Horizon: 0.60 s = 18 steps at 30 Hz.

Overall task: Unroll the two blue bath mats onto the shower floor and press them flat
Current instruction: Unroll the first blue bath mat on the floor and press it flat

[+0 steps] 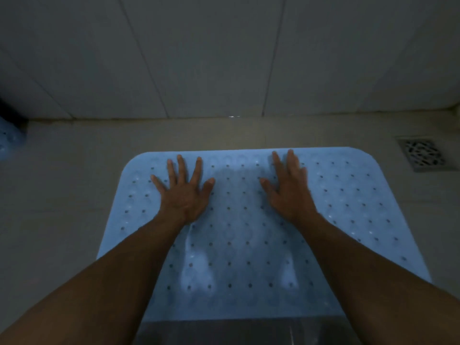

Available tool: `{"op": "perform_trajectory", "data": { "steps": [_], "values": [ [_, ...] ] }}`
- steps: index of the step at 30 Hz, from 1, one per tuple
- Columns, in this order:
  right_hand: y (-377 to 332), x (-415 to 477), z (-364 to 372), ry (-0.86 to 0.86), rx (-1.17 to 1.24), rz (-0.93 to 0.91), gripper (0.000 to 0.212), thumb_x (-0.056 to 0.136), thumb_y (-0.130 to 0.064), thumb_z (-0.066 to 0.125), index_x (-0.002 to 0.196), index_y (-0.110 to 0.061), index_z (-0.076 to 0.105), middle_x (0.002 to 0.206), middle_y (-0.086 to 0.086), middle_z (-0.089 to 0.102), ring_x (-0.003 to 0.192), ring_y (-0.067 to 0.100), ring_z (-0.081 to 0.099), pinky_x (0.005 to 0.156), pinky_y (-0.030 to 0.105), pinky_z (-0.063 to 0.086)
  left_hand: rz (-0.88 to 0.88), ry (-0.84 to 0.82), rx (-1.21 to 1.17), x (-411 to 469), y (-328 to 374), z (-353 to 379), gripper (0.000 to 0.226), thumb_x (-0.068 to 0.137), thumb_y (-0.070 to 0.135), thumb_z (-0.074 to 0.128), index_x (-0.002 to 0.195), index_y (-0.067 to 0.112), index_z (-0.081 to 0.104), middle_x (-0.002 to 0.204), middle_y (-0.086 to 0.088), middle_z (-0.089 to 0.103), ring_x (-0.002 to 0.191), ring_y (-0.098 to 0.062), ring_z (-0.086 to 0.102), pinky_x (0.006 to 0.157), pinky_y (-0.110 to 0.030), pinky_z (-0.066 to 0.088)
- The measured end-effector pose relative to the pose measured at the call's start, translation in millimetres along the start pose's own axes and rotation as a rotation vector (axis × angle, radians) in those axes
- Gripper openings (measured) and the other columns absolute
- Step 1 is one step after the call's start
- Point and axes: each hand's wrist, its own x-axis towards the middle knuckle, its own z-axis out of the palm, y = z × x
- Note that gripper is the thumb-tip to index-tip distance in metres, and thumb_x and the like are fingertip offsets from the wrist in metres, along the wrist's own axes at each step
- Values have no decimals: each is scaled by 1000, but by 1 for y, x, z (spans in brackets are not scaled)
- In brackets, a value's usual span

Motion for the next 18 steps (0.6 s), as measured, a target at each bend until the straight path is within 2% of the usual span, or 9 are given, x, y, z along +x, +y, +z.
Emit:
{"op": "perform_trajectory", "data": {
  "steps": [3, 5, 7, 9, 12, 18],
  "values": [
    [58, -5, -38, -19, -123, 185, 78, 98, -61, 30, 158, -20, 4, 164, 14, -9, 151, 32, -8, 121, 51, -5, 157, 85, -20, -1, 68, 15, 64, 100, 59, 20, 157, 38, -3, 166, -6, -10, 151, -30, -15, 113, -69, -8],
    [92, -8, -58, -73, -256, 204, 80, 95, -67, 19, 158, -22, -3, 164, 10, -15, 151, 30, -13, 120, 53, -8, 219, 92, -43, 3, 111, 23, 60, 102, 51, 25, 157, 34, 8, 167, -7, -2, 152, -30, -11, 113, -70, -2],
    [116, -10, -68, -153, -324, 201, 78, 95, -68, 14, 157, -26, -7, 164, 8, -18, 150, 29, -17, 119, 55, -10, 201, 77, -71, 4, 151, 31, 58, 102, 51, 25, 156, 36, 14, 167, -7, 1, 151, -31, -11, 112, -71, -3],
    [132, -14, -67, -226, -306, 227, 75, 95, -69, 14, 156, -33, -10, 164, 4, -19, 150, 27, -18, 119, 55, -11, 134, 46, -78, 0, 180, 41, 61, 99, 62, 19, 156, 42, 8, 166, -5, -5, 150, -36, -15, 109, -73, -9],
    [141, -21, -58, -181, -299, 224, 70, 95, -70, 12, 154, -41, -11, 165, 2, -14, 152, 27, -11, 119, 54, -9, 43, 14, -19, -6, 199, 57, 72, 89, 78, 7, 153, 49, -4, 166, -2, -13, 148, -41, -18, 105, -75, -14],
    [140, -20, -55, -140, -293, 212, 68, 94, -71, 10, 154, -45, -8, 165, 0, -12, 152, 28, -9, 119, 57, -7, 26, 31, 11, -7, 200, 59, 80, 80, 89, 2, 149, 52, -17, 164, -2, -19, 147, -43, -21, 106, -75, -13]
  ]
}}
